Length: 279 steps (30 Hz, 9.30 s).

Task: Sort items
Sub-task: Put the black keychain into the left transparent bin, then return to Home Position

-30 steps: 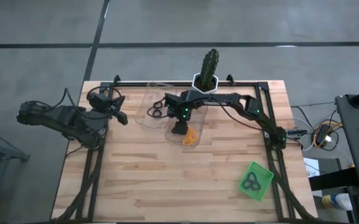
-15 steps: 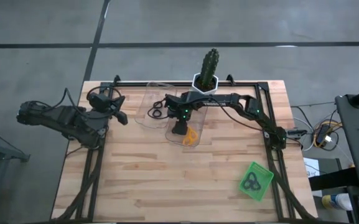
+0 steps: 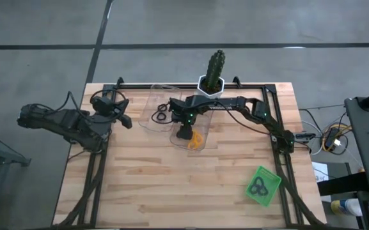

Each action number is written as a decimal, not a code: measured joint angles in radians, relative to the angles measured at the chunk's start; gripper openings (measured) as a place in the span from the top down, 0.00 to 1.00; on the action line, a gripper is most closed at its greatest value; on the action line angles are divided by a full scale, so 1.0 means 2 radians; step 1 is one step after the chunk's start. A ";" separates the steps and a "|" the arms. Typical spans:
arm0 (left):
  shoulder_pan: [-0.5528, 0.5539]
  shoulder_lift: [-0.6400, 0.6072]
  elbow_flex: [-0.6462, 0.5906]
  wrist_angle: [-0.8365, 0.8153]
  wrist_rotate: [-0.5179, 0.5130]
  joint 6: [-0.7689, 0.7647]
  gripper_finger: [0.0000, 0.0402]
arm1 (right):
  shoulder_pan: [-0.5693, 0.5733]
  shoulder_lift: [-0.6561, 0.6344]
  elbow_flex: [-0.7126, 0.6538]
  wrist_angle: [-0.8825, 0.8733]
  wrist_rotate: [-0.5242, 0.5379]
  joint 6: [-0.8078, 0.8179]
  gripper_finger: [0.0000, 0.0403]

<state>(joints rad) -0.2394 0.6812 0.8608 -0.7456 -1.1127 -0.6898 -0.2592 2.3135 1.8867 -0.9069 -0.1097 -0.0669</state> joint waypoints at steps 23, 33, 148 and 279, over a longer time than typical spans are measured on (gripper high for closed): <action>0.000 0.007 0.000 0.000 -0.003 -0.001 1.00 | 0.000 -0.001 -0.003 0.005 0.020 0.001 0.98; 0.000 0.008 -0.001 0.000 -0.004 -0.002 1.00 | -0.001 -0.001 -0.003 -0.001 0.021 -0.003 0.98; 0.002 0.039 -0.008 0.130 0.008 0.006 1.00 | 0.030 0.008 0.190 0.023 0.052 -0.129 0.97; 0.001 -0.308 -0.304 0.228 0.178 0.138 1.00 | -0.025 -1.154 -0.890 0.554 -0.196 0.214 0.80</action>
<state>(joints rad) -0.2382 0.0649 0.2529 -0.2893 -0.7567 -0.4129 -0.3096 0.0060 0.1070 0.2009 -0.5024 0.3610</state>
